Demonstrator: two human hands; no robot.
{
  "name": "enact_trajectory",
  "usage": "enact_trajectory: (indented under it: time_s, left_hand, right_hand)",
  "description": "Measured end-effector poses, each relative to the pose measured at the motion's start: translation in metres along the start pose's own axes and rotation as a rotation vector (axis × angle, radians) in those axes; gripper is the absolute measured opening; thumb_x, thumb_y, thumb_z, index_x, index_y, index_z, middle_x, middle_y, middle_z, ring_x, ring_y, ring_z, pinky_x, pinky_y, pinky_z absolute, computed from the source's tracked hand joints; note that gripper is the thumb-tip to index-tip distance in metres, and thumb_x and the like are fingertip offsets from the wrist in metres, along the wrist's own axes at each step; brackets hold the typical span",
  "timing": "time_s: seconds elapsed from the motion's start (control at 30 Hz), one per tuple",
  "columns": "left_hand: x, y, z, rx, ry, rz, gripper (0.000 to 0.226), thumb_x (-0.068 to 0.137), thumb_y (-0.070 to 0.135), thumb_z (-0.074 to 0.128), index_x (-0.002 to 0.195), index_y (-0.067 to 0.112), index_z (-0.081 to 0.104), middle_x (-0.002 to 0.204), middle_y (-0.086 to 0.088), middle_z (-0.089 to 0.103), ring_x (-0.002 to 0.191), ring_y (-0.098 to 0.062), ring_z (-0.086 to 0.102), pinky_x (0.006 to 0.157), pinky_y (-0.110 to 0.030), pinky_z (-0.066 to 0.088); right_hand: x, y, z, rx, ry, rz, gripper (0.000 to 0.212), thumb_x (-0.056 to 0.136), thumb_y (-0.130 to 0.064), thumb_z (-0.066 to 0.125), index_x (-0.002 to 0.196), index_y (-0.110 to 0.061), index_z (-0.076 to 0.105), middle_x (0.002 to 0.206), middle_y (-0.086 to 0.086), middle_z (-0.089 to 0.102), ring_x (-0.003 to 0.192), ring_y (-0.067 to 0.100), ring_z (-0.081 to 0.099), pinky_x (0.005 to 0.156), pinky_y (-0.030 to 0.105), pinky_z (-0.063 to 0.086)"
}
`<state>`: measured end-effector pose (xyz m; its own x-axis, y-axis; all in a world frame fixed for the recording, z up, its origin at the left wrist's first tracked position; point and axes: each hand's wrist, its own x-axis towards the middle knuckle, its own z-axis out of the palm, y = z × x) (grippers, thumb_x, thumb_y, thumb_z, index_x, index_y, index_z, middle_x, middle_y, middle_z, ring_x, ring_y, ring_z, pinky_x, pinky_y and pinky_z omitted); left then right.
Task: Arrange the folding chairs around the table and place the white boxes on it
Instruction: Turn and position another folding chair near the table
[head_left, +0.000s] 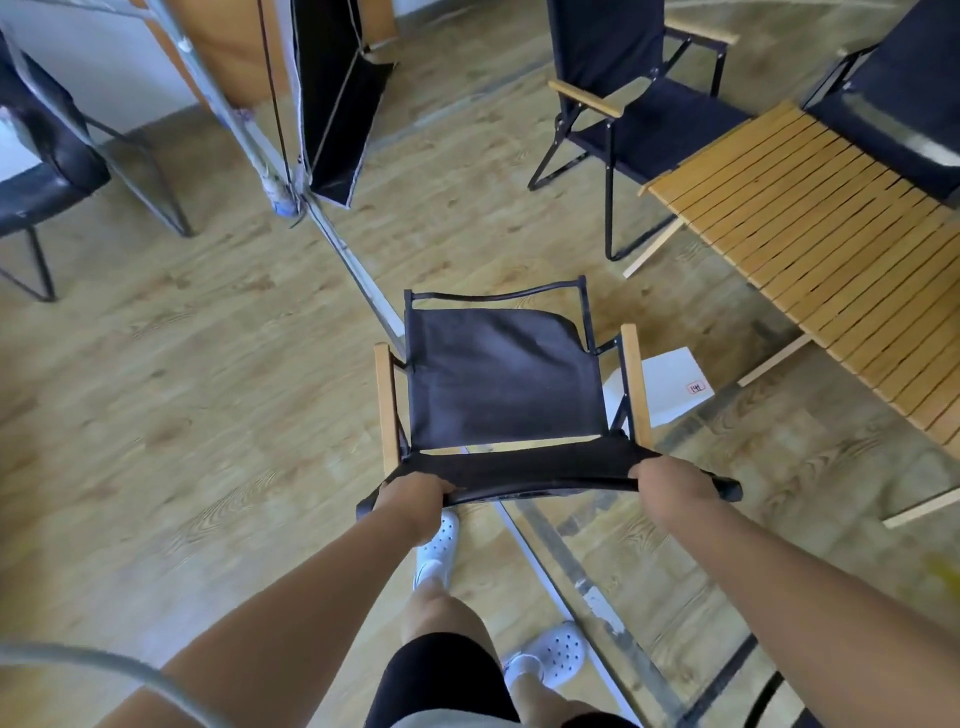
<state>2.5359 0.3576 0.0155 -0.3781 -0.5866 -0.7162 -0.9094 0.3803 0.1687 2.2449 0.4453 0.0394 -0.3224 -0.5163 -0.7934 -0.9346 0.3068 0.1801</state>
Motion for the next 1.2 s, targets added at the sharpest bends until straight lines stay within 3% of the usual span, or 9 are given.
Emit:
enact_trajectory:
  time_s: [0.1, 0.23, 0.37, 0.53, 0.7, 0.87, 1.03, 1.2]
  left_hand:
    - [0.011, -0.004, -0.016, 0.022, 0.004, 0.002, 0.067, 0.079, -0.003, 0.042, 0.128, 0.041, 0.057, 0.108, 0.005, 0.067, 0.098, -0.023, 0.063, 0.075, -0.03, 0.049]
    - [0.029, -0.017, -0.039, 0.055, 0.035, 0.001, 0.066, 0.079, -0.005, 0.043, 0.126, 0.039, 0.059, 0.113, 0.004, 0.067, 0.102, -0.024, 0.062, 0.081, -0.033, 0.05]
    - [0.046, -0.029, -0.065, 0.114, 0.057, 0.0, 0.07, 0.082, -0.005, 0.042, 0.131, 0.042, 0.054, 0.117, 0.001, 0.064, 0.104, -0.025, 0.063, 0.075, -0.032, 0.048]
    - [0.069, -0.041, -0.097, 0.185, 0.074, 0.032, 0.07, 0.084, -0.003, 0.039, 0.136, 0.043, 0.049, 0.115, -0.002, 0.064, 0.104, -0.027, 0.063, 0.079, -0.033, 0.048]
    - [0.099, -0.027, -0.128, 0.298, 0.087, 0.124, 0.062, 0.086, -0.001, 0.042, 0.131, 0.041, 0.054, 0.114, -0.002, 0.064, 0.103, -0.028, 0.063, 0.079, -0.035, 0.048]
    - [0.132, 0.002, -0.152, 0.419, 0.076, 0.23, 0.058, 0.084, -0.002, 0.046, 0.126, 0.037, 0.057, 0.107, 0.0, 0.065, 0.096, -0.027, 0.064, 0.069, -0.035, 0.043]
    - [0.162, 0.035, -0.171, 0.519, 0.072, 0.316, 0.055, 0.084, -0.002, 0.048, 0.122, 0.037, 0.059, 0.106, 0.0, 0.065, 0.101, -0.028, 0.062, 0.088, -0.043, 0.044]
    - [0.186, 0.059, -0.187, 0.658, 0.094, 0.397, 0.05, 0.088, 0.0, 0.048, 0.126, 0.032, 0.056, 0.112, -0.001, 0.064, 0.107, -0.027, 0.061, 0.097, -0.046, 0.04]
  right_hand:
    - [0.006, -0.003, -0.013, 0.018, 0.012, 0.006, 0.037, 0.088, -0.004, 0.052, 0.123, -0.017, 0.054, 0.103, 0.007, 0.057, 0.103, 0.028, 0.059, 0.081, 0.032, 0.047]
    - [0.015, -0.012, -0.028, 0.061, 0.077, 0.046, 0.033, 0.086, -0.004, 0.053, 0.116, -0.018, 0.056, 0.083, 0.002, 0.05, 0.096, 0.026, 0.06, 0.078, 0.033, 0.048]
    - [0.023, -0.028, -0.043, 0.097, 0.134, 0.085, 0.026, 0.088, -0.005, 0.053, 0.111, -0.017, 0.058, 0.106, 0.004, 0.063, 0.102, 0.025, 0.062, 0.077, 0.032, 0.047]
    - [0.032, -0.041, -0.052, 0.183, 0.177, 0.097, 0.017, 0.085, -0.007, 0.055, 0.09, -0.021, 0.047, 0.085, -0.001, 0.048, 0.1, 0.025, 0.062, 0.07, 0.03, 0.043]
    - [0.032, -0.031, -0.059, 0.228, 0.187, 0.187, 0.024, 0.088, -0.003, 0.049, 0.105, -0.018, 0.058, 0.089, 0.002, 0.051, 0.1, 0.026, 0.062, 0.072, 0.03, 0.046]
    - [0.029, -0.013, -0.061, 0.308, 0.159, 0.288, 0.027, 0.088, -0.008, 0.052, 0.112, -0.019, 0.058, 0.111, 0.004, 0.062, 0.106, 0.025, 0.062, 0.083, 0.033, 0.051]
    - [0.025, -0.001, -0.053, 0.393, 0.161, 0.413, 0.035, 0.093, -0.007, 0.045, 0.122, -0.022, 0.057, 0.117, 0.004, 0.061, 0.111, 0.025, 0.06, 0.086, 0.034, 0.051]
    - [0.024, -0.002, -0.046, 0.493, 0.137, 0.502, 0.037, 0.094, -0.006, 0.042, 0.125, -0.021, 0.056, 0.119, 0.004, 0.061, 0.112, 0.025, 0.059, 0.089, 0.035, 0.052]
